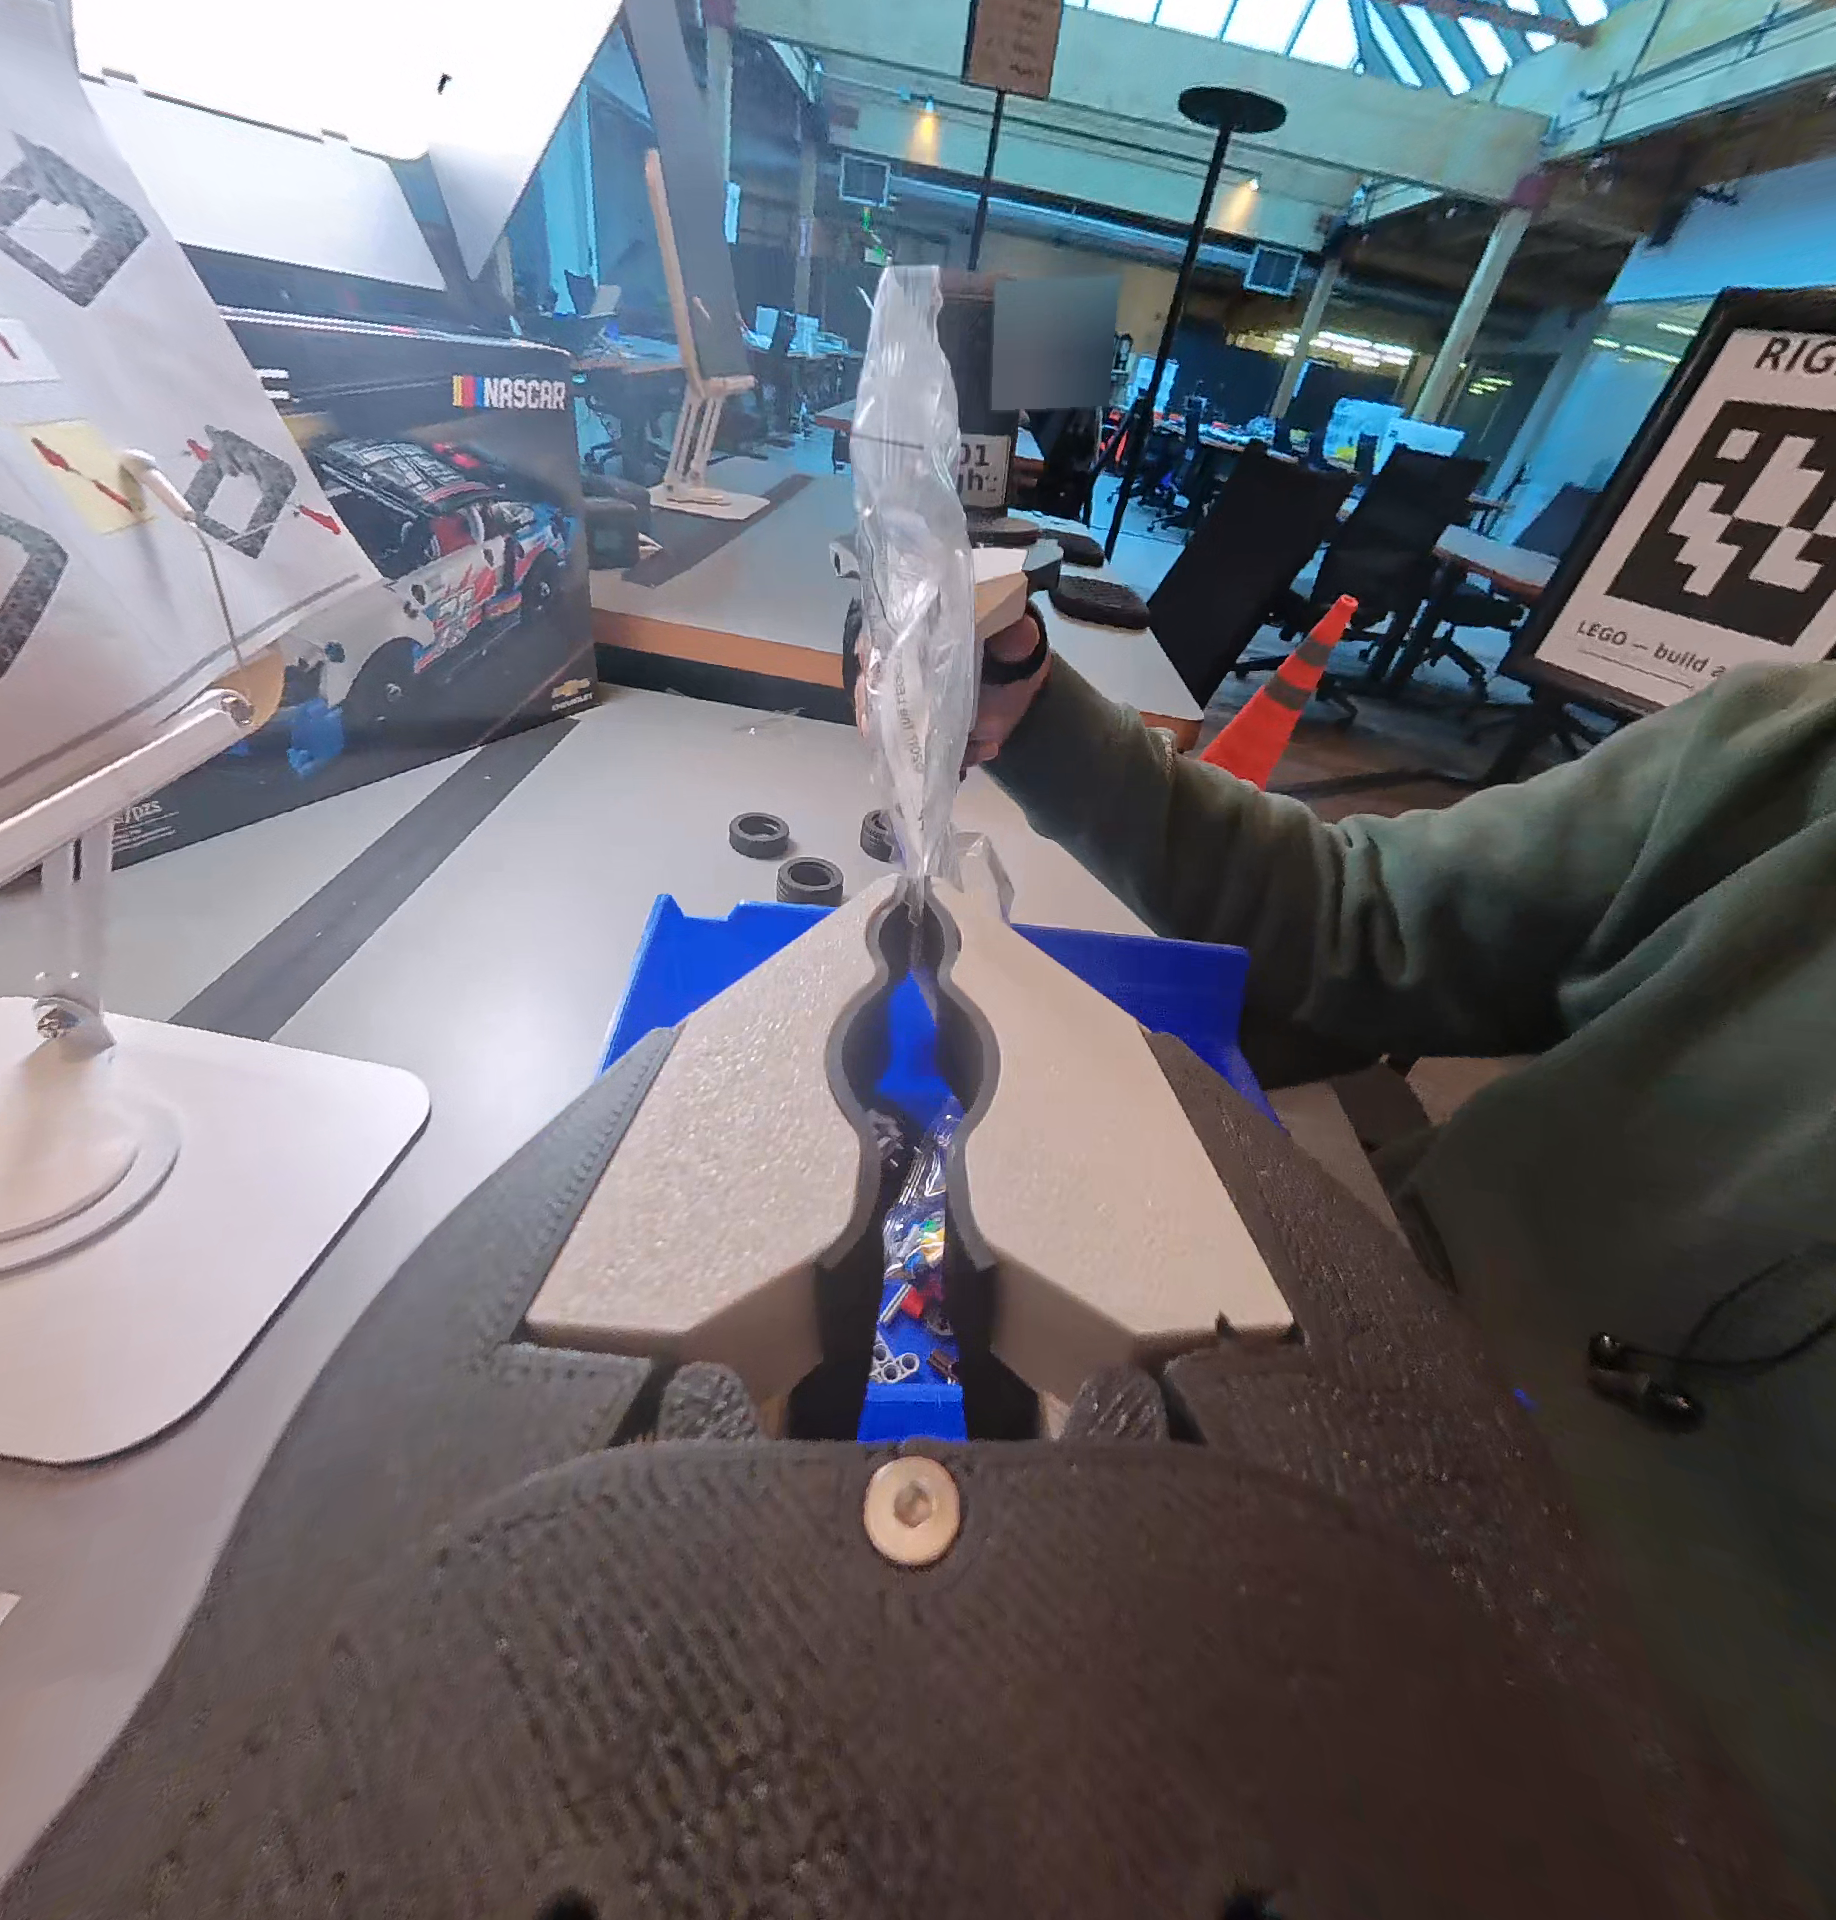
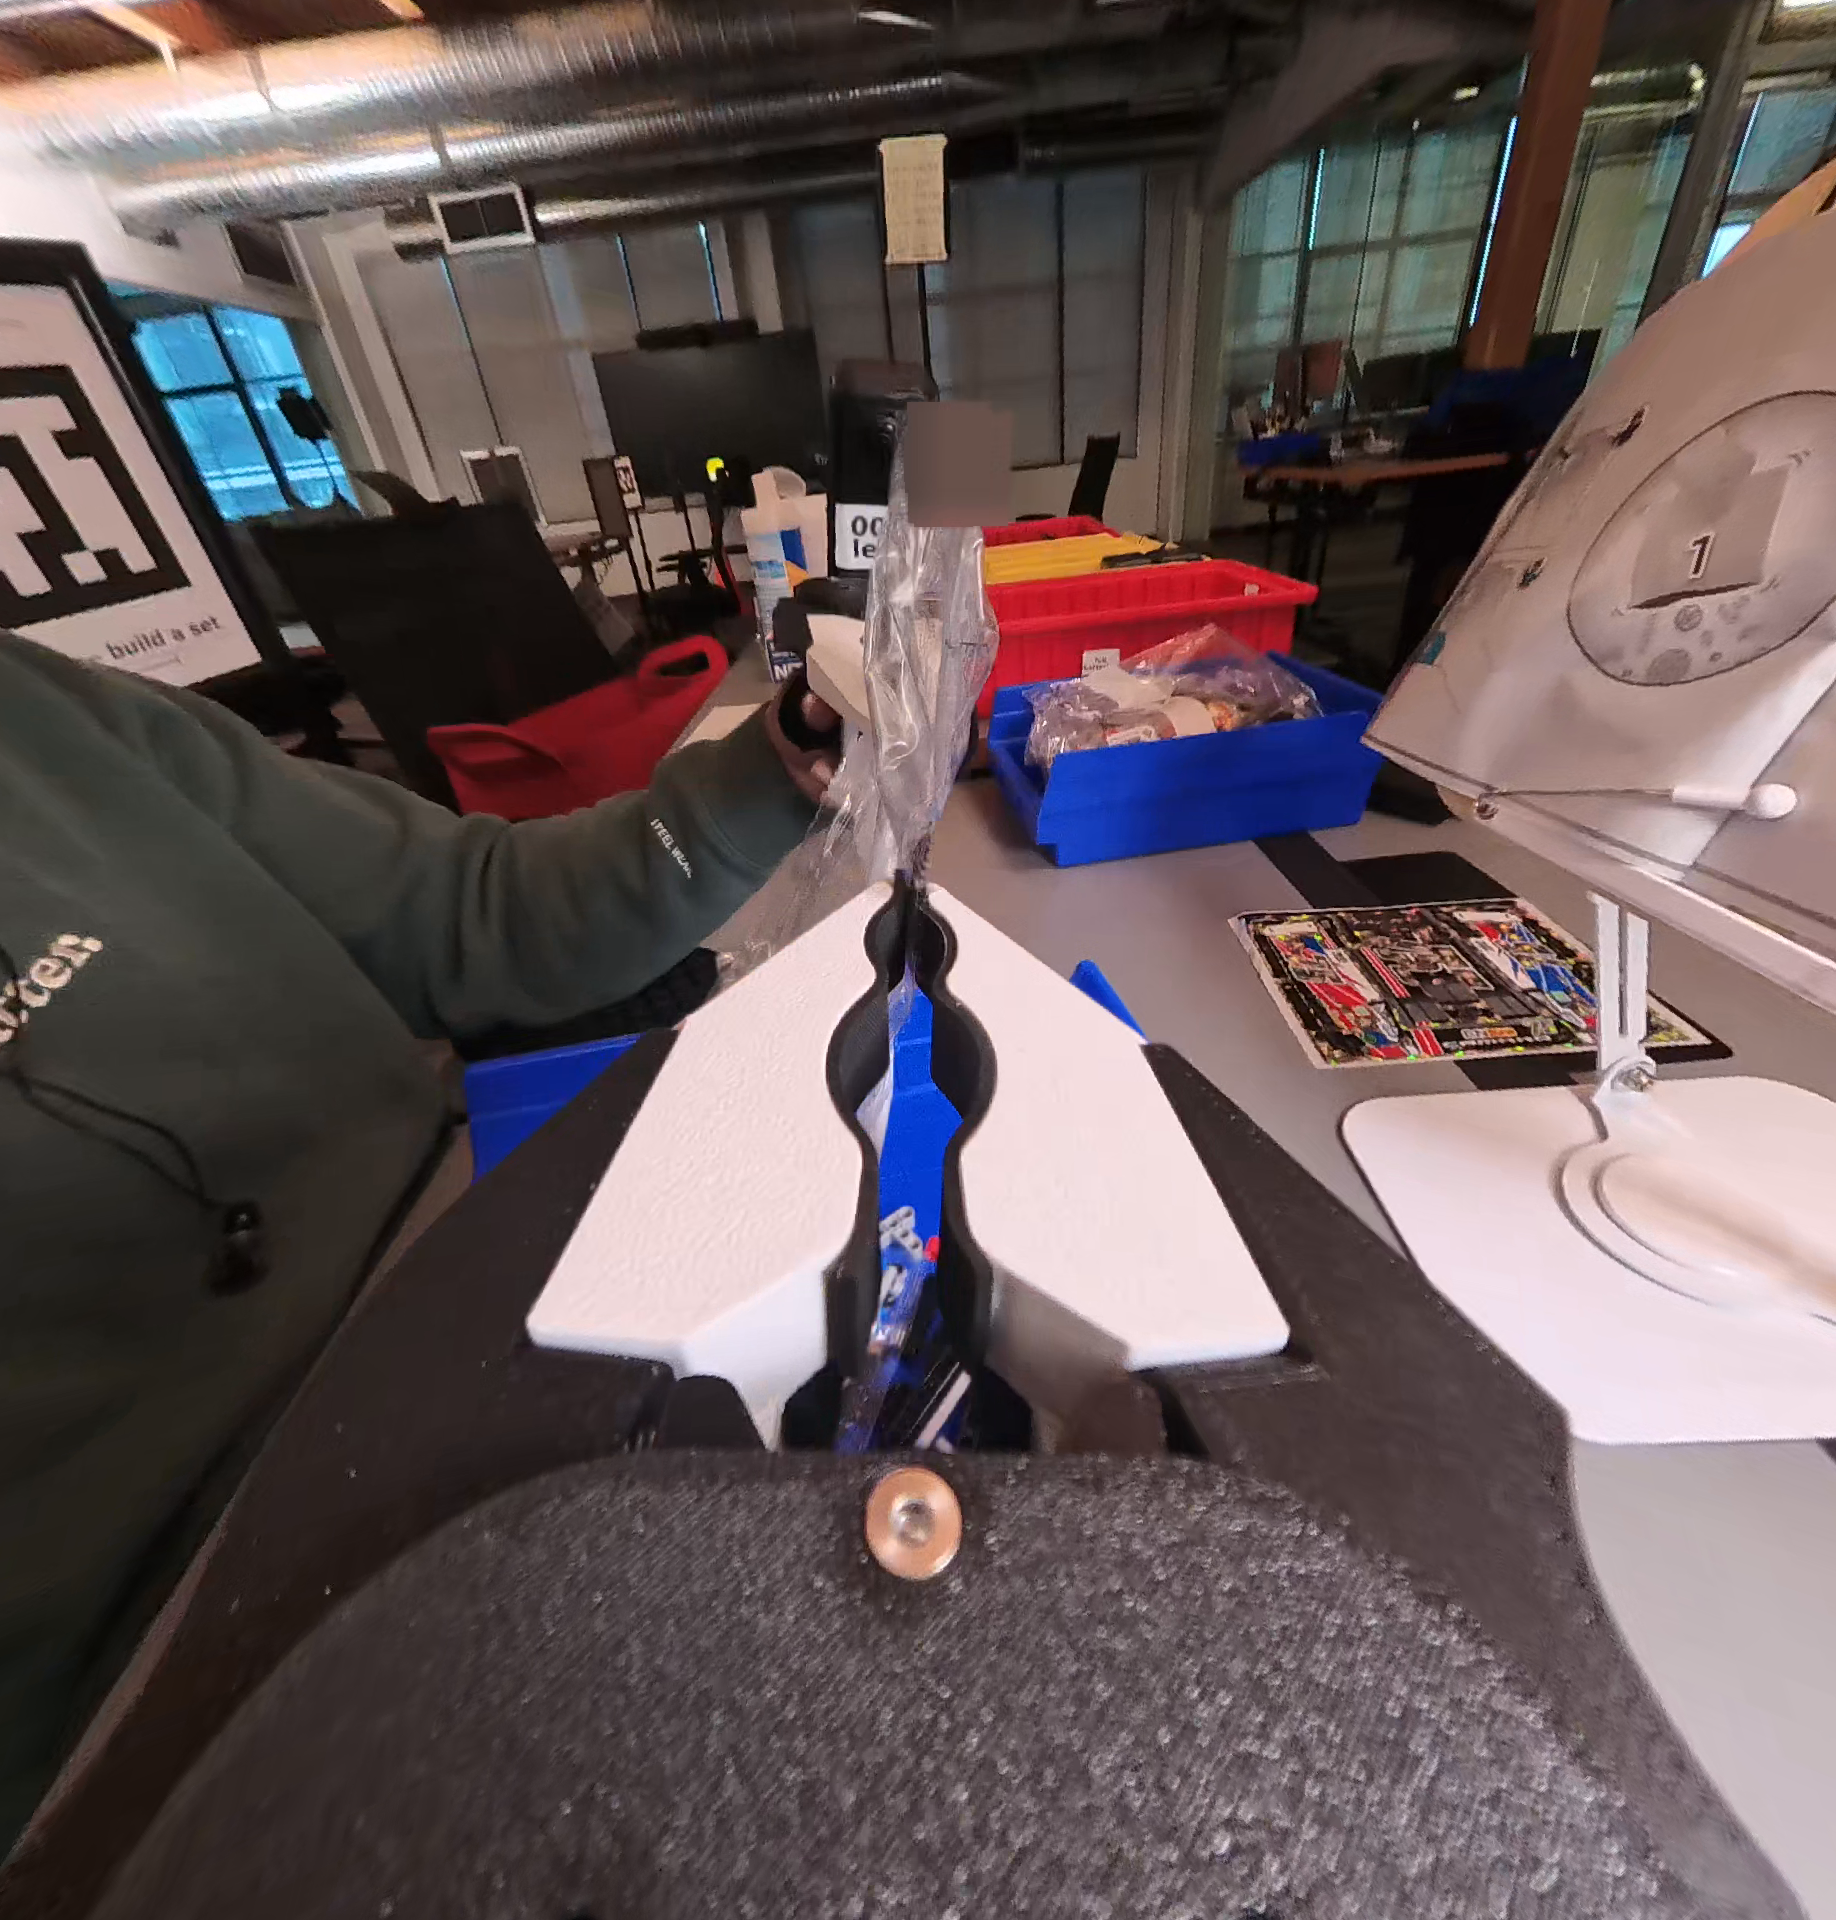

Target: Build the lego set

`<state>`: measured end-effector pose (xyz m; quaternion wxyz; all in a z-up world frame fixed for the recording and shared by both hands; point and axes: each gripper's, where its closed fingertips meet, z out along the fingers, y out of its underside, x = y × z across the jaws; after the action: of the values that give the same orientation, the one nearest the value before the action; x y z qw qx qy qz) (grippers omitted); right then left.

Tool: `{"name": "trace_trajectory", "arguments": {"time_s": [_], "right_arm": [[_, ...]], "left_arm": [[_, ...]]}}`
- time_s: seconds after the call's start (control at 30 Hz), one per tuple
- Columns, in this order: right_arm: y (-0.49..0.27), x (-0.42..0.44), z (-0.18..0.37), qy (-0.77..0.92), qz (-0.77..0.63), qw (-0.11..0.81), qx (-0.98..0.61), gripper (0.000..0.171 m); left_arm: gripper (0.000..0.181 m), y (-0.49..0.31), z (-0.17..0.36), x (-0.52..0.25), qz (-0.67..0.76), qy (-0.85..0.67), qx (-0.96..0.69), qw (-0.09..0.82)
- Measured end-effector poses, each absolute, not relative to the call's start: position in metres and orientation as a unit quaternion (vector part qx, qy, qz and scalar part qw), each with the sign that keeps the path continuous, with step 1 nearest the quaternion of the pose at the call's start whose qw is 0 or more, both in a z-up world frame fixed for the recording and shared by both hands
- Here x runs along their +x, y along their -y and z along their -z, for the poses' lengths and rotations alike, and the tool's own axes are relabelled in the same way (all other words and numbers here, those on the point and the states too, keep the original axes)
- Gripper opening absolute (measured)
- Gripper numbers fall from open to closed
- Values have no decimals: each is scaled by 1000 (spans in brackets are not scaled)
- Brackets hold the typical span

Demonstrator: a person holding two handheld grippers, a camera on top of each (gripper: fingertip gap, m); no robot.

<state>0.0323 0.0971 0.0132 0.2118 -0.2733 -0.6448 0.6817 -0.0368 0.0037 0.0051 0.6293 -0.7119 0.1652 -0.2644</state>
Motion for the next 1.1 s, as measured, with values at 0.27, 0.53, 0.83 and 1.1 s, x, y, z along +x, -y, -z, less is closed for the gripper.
{"name": "trace_trajectory", "arguments": {"time_s": [0.27,0.53,0.83,1.1], "right_arm": [[-109,44,-24,634,-683,223,-287,0],[-92,45,-18,652,-682,199,-265,0],[-110,46,-6,654,-674,204,-277,0],[-111,56,-11,657,-675,211,-263,0]], "left_arm": [[62,-4,-32,-50,243,-112,-677,686],[5,-5,-26,-49,300,-106,-672,669],[0,-4,-22,-48,258,-122,-695,660],[46,-1,-32,-62,277,-78,-674,681]]}}
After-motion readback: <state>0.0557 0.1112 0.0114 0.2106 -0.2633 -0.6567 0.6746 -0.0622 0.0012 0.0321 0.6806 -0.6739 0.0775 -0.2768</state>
